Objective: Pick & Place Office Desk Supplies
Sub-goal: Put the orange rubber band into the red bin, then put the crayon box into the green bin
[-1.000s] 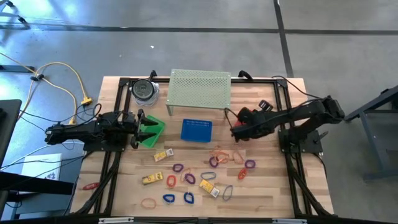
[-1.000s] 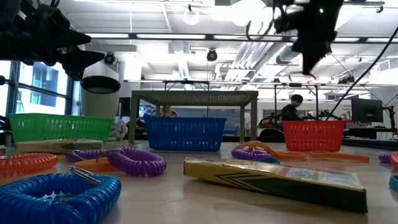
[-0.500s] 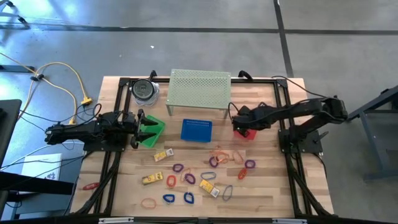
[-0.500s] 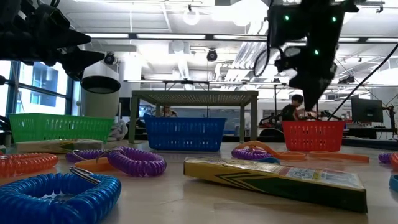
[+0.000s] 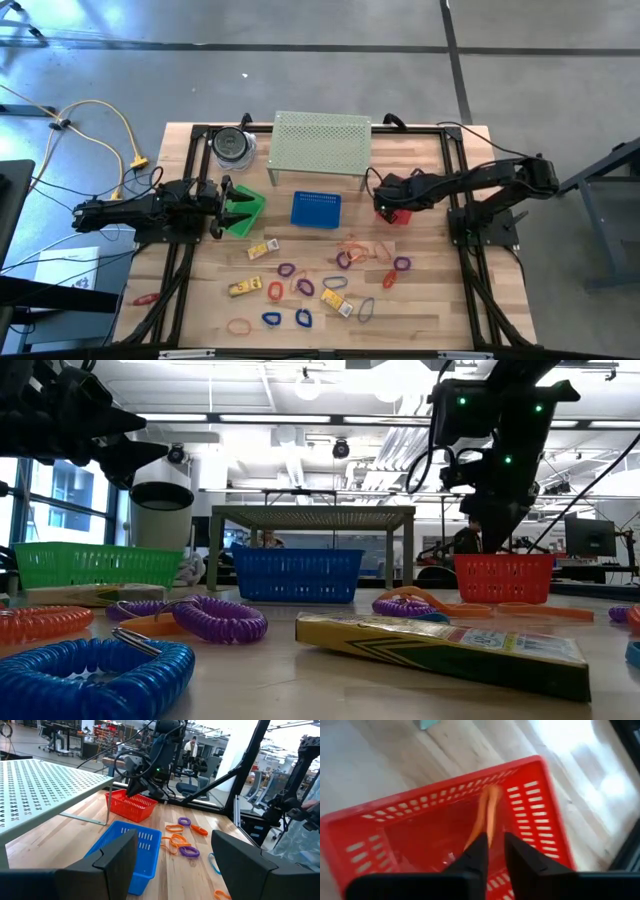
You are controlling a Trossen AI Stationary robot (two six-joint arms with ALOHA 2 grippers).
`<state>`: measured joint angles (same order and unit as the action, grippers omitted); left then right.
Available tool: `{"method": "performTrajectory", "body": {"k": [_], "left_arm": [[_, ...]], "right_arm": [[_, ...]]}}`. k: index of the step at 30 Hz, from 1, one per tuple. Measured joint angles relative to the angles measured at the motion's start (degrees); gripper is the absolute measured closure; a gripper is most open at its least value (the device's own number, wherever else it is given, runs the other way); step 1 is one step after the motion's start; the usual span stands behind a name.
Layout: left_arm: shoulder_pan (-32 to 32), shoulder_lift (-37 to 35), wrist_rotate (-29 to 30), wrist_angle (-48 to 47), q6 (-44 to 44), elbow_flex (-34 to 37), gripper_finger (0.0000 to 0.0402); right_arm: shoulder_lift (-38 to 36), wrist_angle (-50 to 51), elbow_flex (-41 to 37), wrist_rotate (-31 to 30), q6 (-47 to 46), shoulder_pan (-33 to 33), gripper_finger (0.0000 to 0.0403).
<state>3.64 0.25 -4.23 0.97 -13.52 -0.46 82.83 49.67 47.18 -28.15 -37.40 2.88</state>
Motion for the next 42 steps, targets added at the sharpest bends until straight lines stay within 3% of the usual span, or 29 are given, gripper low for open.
{"method": "performTrajectory", "body": {"k": [6,11,18,22,26,31,42], "left_arm": [[0.0,0.0,0.0,0.0,0.0,0.0,0.0156],[0.0,0.0,0.0,0.0,-5.0,0.0,0.0156],[-0.3,0.0,-0.1,5.3,-5.3,0.0,0.0156],[-0.4,0.0,-0.1,13.2,-3.9,-0.9,0.0156],[-3.2,2.4,-0.2,13.7,-0.8,-3.5,0.0156],[-9.9,11.9,3.2,18.4,3.5,-7.0,0.0156],[-26.1,44.5,20.4,19.4,10.2,-22.3,0.0156]], "right_arm": [[-0.1,0.2,0.0,-1.2,-0.1,0.2,0.0245],[-0.7,0.6,0.2,-4.7,1.7,-1.0,0.0199],[-4.5,3.6,2.9,-6.8,-1.8,-6.4,0.0187],[-8.2,0.3,3.0,-7.3,-3.6,-11.3,0.0191],[-10.1,-3.4,3.0,-10.2,-5.0,-16.8,0.0192],[-10.4,-8.7,3.1,-12.9,-5.0,-22.6,0.0192],[-9.6,-13.8,3.1,-20.7,-6.3,-32.6,0.0192]]}}
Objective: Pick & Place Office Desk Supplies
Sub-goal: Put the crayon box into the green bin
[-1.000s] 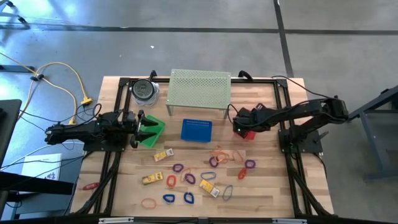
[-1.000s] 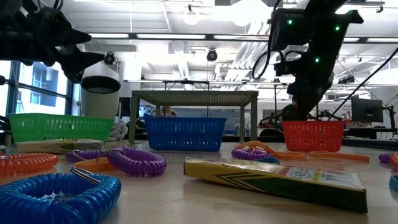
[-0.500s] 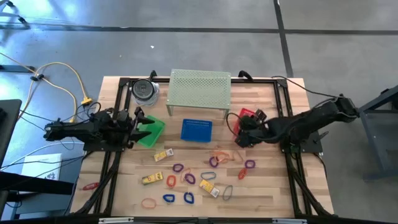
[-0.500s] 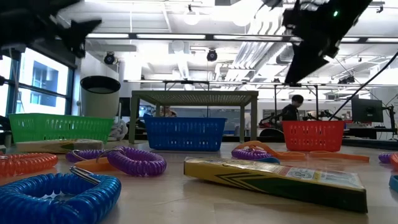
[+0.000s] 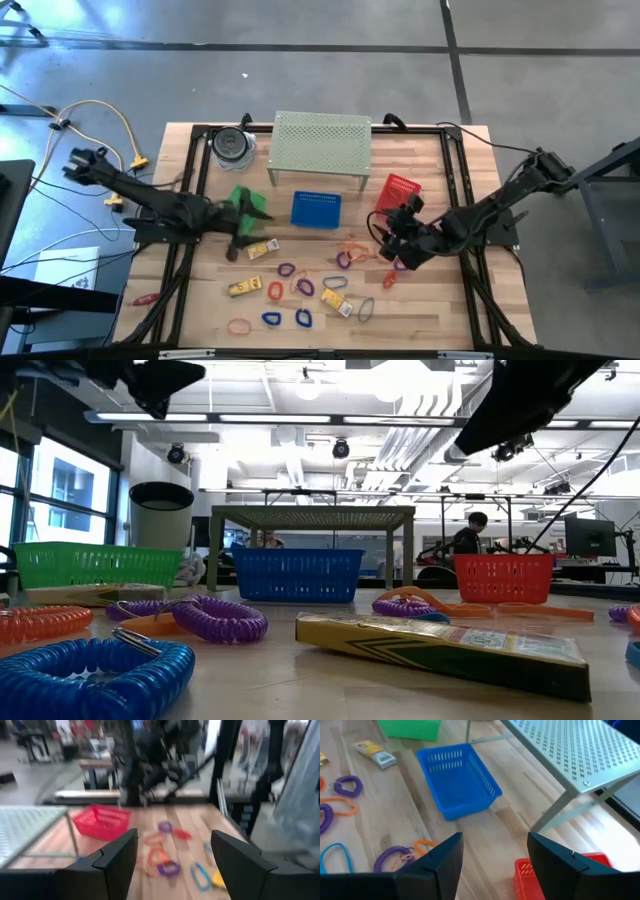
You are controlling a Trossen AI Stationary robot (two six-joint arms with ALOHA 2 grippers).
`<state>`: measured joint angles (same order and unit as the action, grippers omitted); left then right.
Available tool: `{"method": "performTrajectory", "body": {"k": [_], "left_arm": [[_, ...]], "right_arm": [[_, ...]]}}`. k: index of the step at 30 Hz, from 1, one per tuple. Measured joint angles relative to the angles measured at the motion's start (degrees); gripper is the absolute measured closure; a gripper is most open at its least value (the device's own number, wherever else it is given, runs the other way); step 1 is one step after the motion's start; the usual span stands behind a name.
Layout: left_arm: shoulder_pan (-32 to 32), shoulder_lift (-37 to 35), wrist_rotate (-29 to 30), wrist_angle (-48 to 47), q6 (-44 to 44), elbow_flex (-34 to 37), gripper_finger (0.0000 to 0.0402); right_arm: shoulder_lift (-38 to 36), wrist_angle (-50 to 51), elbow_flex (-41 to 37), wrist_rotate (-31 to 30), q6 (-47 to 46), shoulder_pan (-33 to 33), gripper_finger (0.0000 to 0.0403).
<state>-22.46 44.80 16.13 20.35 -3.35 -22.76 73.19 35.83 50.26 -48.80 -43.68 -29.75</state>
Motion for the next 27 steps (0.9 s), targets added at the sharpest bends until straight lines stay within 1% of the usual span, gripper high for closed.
{"method": "performTrajectory", "body": {"k": [4,9,14,16,20,22,24,27], "left_arm": [[-3.1,7.7,0.6,0.8,-4.6,-2.6,0.0156],[-3.7,14.6,0.6,4.4,-5.0,-2.7,0.0156],[-2.6,20.4,0.5,10.8,-17.1,-2.8,0.0156],[-1.9,21.4,-0.1,11.9,-19.7,-2.8,0.0156],[-0.9,21.8,-1.8,11.9,-18.5,-2.8,0.0155],[-1.2,21.8,-1.2,12.2,-17.4,-2.8,0.0149],[-2.0,21.8,-0.9,12.9,-16.2,-2.8,0.0134],[-2.7,21.8,-0.9,13.2,-13.6,-2.8,0.0097]], "right_arm": [[0.0,-0.1,0.0,-0.6,-0.1,-2.4,0.0192],[0.0,-0.2,0.0,-0.6,-0.3,-3.9,0.0192],[0.0,-0.1,0.0,-0.6,-0.2,-4.0,0.0192],[0.0,-0.1,0.0,-1.1,-0.1,-4.0,0.0192],[0.0,-0.1,0.0,-3.0,0.0,-4.0,0.0192],[0.0,-0.1,0.0,-3.5,0.2,-4.0,0.0192],[0.0,-0.1,0.0,-3.5,0.3,-4.0,0.0192],[0.0,-0.1,0.0,-3.5,0.3,-4.0,0.0192]]}}
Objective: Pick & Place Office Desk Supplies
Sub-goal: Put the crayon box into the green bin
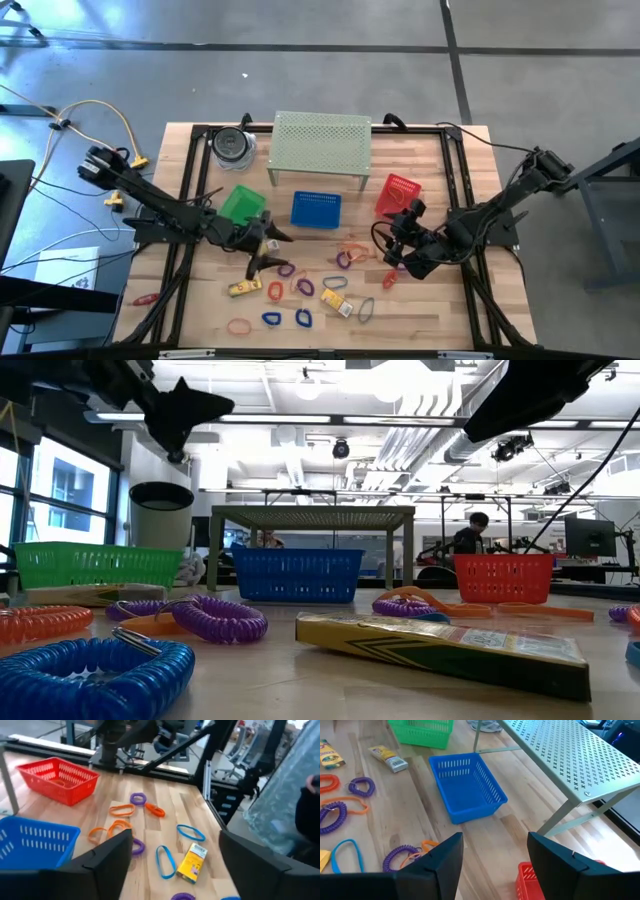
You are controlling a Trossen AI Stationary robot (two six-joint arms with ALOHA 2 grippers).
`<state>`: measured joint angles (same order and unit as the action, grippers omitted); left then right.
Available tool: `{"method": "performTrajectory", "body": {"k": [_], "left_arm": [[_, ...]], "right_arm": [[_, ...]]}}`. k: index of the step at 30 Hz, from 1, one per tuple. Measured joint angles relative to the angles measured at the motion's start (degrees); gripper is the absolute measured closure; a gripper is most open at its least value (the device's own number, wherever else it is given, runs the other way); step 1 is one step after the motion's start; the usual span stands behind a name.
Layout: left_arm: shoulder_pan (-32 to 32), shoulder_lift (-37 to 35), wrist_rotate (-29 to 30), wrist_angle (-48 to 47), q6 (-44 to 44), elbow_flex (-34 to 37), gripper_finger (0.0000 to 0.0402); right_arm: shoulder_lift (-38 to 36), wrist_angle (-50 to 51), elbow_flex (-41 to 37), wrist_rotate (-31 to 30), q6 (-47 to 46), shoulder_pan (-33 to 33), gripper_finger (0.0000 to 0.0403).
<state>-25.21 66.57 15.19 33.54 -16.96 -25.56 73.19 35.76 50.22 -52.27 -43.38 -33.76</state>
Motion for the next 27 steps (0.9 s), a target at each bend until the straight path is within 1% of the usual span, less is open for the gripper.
{"method": "performTrajectory", "body": {"k": [4,5,8,10,11,14,15,19,22,24,27], "left_arm": [[-0.2,0.0,-0.1,1.4,0.0,0.0,0.0052],[-0.2,0.0,-0.6,1.5,2.2,0.0,0.0046],[-1.9,0.0,-4.0,-1.1,14.4,0.0,0.004],[-3.8,0.0,-3.8,-3.5,17.7,0.0,0.0039],[-4.7,0.0,-2.0,-4.8,17.5,0.0,0.0039],[-6.6,0.0,5.6,-8.2,13.1,-0.1,0.0039],[-6.9,0.0,6.9,-9.9,11.8,-0.4,0.0039],[-7.1,0.0,7.5,-22.3,7.0,-4.5,0.0039],[-6.6,1.1,8.0,-32.6,6.1,-9.6,0.0039],[-6.5,1.8,9.6,-39.4,5.2,-12.7,0.0039],[-5.1,3.0,10.6,-49.5,-0.7,-15.9,0.0039]], "right_arm": [[0.0,0.0,0.0,0.0,-0.3,0.0,0.0192],[0.0,0.0,0.0,0.1,-0.3,0.0,0.0192],[0.0,0.0,0.0,0.2,-0.4,0.0,0.0192],[0.0,-0.1,0.0,0.2,-0.5,0.0,0.0192],[0.0,-0.1,0.0,0.3,-0.5,0.0,0.0192],[0.0,-0.2,0.0,0.3,-0.5,0.0,0.0192],[0.0,-0.2,0.0,0.3,-0.5,0.0,0.0192],[0.0,-0.2,0.0,0.3,-0.5,0.0,0.0192],[0.0,-0.4,0.0,0.3,-0.5,0.0,0.0192],[0.0,-0.5,0.0,0.3,-0.6,0.0,0.0192],[0.1,-0.6,0.0,0.3,-0.6,0.0,0.0192]]}}
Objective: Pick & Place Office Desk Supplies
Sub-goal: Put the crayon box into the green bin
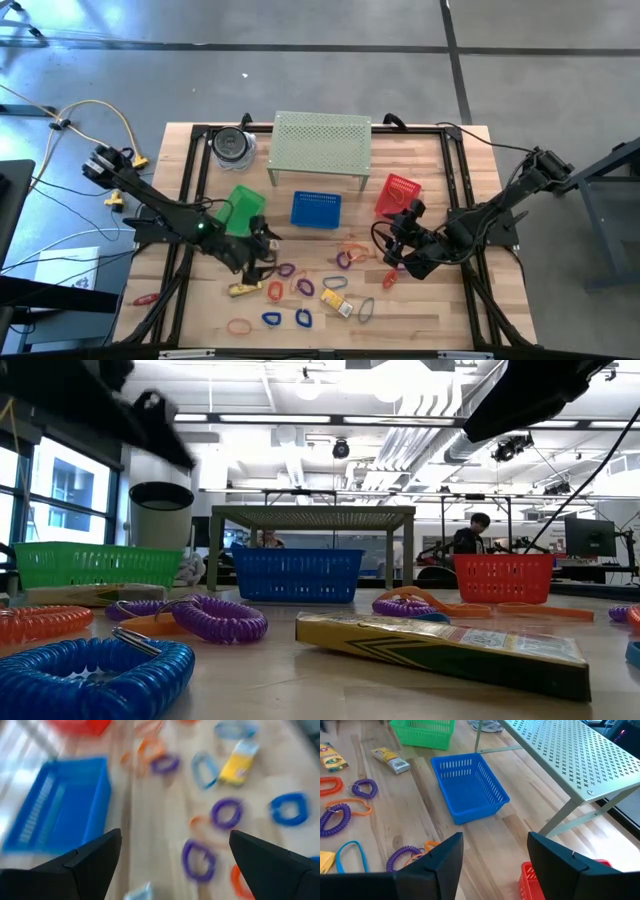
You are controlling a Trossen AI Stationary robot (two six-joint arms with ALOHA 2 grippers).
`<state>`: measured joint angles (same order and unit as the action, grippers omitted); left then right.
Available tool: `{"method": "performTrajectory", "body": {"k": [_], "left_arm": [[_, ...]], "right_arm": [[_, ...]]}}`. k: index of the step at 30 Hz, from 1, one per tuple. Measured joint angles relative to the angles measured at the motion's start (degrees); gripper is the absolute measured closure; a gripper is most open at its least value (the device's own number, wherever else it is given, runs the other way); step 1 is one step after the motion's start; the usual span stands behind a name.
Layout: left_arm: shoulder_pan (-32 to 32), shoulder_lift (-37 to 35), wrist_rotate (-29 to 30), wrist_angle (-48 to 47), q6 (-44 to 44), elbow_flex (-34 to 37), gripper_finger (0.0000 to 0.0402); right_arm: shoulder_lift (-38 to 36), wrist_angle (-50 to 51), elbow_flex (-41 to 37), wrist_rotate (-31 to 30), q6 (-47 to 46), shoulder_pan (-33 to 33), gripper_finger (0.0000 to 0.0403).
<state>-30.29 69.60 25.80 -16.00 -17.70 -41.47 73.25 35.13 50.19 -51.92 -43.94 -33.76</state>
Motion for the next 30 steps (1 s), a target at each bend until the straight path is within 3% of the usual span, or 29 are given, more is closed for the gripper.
{"method": "performTrajectory", "body": {"k": [4,9,15,30], "left_arm": [[2.7,2.1,-0.3,-7.3,-12.3,-0.3,0.0039],[4.1,5.2,-0.4,-7.0,-20.2,-0.3,0.0039],[4.2,8.3,-0.5,-4.7,-21.0,-0.4,0.0039],[4.3,11.7,-0.5,11.5,-19.7,-0.4,0.0039]], "right_arm": [[0.0,-0.5,-0.4,0.4,0.0,0.0,0.0192],[0.0,-1.6,-2.6,0.4,0.0,0.0,0.0192],[0.0,-3.0,-3.5,0.2,0.2,0.0,0.0192],[0.0,-3.7,-3.5,-0.7,0.7,0.0,0.0192]]}}
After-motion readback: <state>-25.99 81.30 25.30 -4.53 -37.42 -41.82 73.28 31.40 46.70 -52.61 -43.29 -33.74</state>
